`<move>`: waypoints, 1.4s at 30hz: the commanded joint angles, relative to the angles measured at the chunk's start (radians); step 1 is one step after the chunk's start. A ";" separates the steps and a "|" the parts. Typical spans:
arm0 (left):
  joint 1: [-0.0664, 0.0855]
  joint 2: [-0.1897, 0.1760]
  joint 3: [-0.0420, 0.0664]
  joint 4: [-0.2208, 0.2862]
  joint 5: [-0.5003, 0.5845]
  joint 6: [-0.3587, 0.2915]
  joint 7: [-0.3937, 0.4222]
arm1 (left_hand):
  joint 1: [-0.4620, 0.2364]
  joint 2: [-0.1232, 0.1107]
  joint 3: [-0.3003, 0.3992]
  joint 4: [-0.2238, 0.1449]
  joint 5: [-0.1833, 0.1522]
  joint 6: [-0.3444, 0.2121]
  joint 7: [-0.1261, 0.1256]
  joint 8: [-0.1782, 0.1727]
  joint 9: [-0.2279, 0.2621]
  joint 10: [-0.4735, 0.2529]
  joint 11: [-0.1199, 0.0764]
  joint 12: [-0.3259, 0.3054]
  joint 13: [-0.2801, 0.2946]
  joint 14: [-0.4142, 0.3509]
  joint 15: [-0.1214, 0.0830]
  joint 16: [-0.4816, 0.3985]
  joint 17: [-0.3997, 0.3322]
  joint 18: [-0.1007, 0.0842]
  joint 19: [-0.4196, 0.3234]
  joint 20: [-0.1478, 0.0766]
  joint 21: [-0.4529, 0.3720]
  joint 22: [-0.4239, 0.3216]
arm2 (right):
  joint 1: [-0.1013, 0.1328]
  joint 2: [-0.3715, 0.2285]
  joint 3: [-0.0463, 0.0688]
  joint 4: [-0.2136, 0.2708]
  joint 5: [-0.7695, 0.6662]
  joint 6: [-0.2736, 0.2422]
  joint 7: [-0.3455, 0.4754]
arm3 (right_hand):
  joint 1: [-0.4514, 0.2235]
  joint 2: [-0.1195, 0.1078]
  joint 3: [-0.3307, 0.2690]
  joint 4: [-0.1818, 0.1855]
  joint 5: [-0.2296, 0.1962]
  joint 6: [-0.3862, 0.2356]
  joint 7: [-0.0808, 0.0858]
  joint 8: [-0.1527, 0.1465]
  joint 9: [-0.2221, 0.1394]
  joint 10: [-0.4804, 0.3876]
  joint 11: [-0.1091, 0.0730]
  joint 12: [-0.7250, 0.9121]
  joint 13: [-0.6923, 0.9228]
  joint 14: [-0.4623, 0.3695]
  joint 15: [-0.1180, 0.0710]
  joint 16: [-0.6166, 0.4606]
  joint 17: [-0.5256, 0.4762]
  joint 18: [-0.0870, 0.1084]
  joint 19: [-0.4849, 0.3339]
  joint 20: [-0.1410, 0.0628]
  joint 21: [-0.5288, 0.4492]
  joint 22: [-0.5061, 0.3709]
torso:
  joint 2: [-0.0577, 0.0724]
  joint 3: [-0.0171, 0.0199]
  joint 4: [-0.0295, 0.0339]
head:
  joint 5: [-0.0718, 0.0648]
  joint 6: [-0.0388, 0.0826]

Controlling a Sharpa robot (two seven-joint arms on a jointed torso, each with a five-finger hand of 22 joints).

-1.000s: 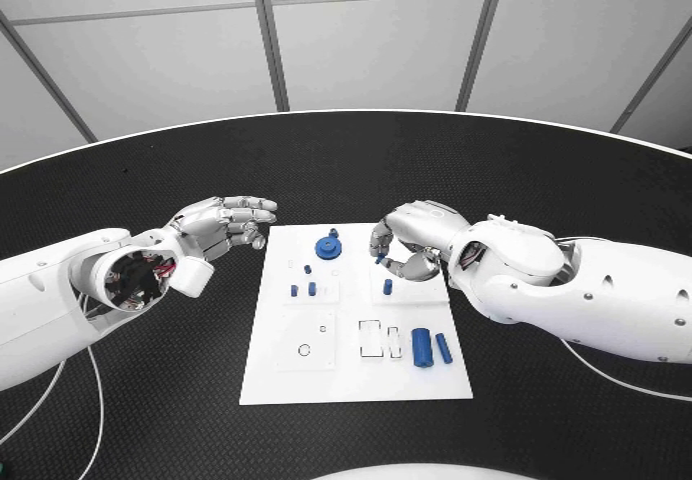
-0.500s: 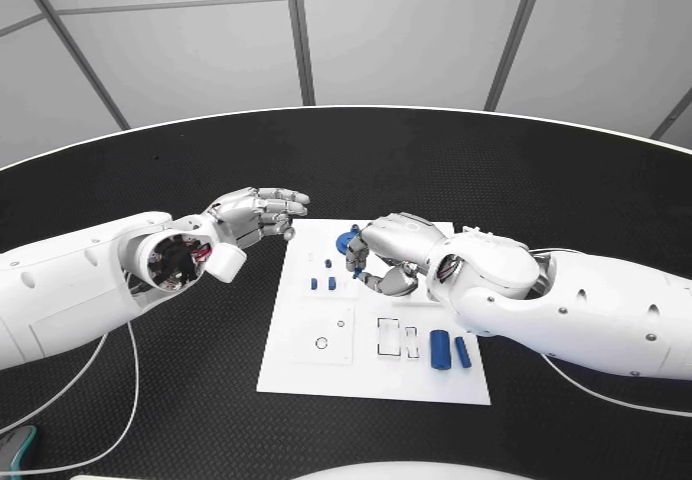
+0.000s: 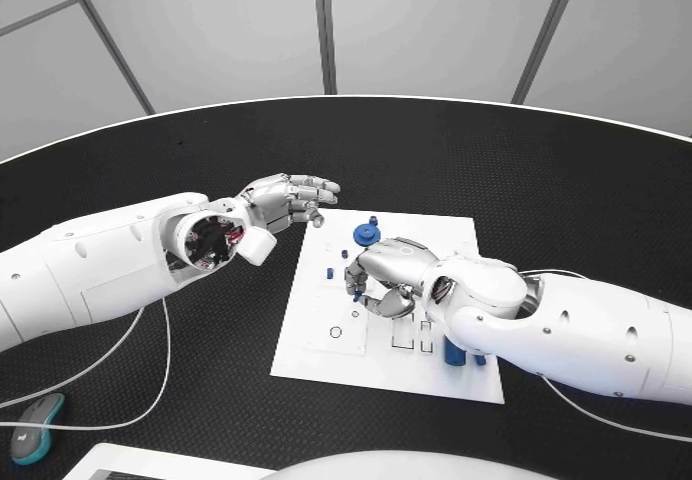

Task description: Assemble the parts on the task board

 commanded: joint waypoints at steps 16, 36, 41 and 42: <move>0.000 -0.004 0.000 0.000 0.000 0.002 -0.004 | 0.002 0.010 -0.007 0.000 -0.003 0.003 0.002 -0.004 0.001 0.001 0.003 -0.005 -0.002 -0.007 -0.001 -0.006 -0.002 0.009 -0.006 0.002 -0.006 -0.002 | -0.033 0.019 -0.008 -0.031 0.000 0.018 0.005 | -0.007 0.008 0.004 -0.006 -0.001 0.000 0.002 0.002 0.002 0.003 0.000 -0.004 -0.001 0.056 -0.008 -0.003 0.022 -0.014 0.011 0.001 0.011 0.050 | 0.000 0.0009 0.0008 | 0.019 -0.016; 0.000 -0.007 0.000 -0.001 0.000 0.006 -0.009 | 0.001 0.011 -0.010 0.001 -0.003 0.002 0.002 -0.006 0.001 0.001 0.004 -0.005 -0.002 -0.008 -0.001 -0.007 -0.003 0.009 -0.007 0.002 -0.007 -0.003 | -0.035 0.024 -0.008 -0.040 0.000 0.026 0.002 | -0.008 0.009 0.004 -0.006 0.000 -0.001 0.003 0.001 0.003 0.003 0.000 -0.005 -0.001 0.056 -0.008 -0.003 0.022 -0.015 0.013 0.001 0.016 0.053 | 0.000 0.0004 0.0010 | 0.019 -0.023; 0.000 -0.007 0.000 0.000 0.000 0.007 -0.010 | 0.001 0.011 -0.010 0.001 -0.003 0.002 0.002 -0.006 0.001 0.001 0.004 -0.005 -0.002 -0.008 -0.001 -0.007 -0.003 0.009 -0.007 0.002 -0.007 -0.003 | -0.036 0.027 -0.008 -0.046 0.000 0.029 0.001 | -0.008 0.009 0.004 -0.006 0.000 -0.001 0.003 0.001 0.003 0.003 0.000 -0.005 -0.001 0.056 -0.008 -0.003 0.022 -0.015 0.013 0.001 0.016 0.053 | 0.000 -0.0001 0.0005 | 0.019 -0.024; 0.000 -0.008 0.000 0.000 0.000 0.007 -0.010 | 0.001 0.011 -0.010 0.001 -0.003 0.002 0.002 -0.006 0.001 0.001 0.004 -0.005 -0.002 -0.008 -0.001 -0.007 -0.003 0.009 -0.007 0.002 -0.007 -0.003 | -0.036 0.028 -0.008 -0.048 0.000 0.029 0.001 | -0.008 0.009 0.004 -0.006 0.000 -0.001 0.003 0.001 0.003 0.003 0.000 -0.005 -0.001 0.056 -0.008 -0.003 0.022 -0.015 0.013 0.001 0.016 0.053 | 0.000 -0.0001 0.0005 | 0.019 -0.024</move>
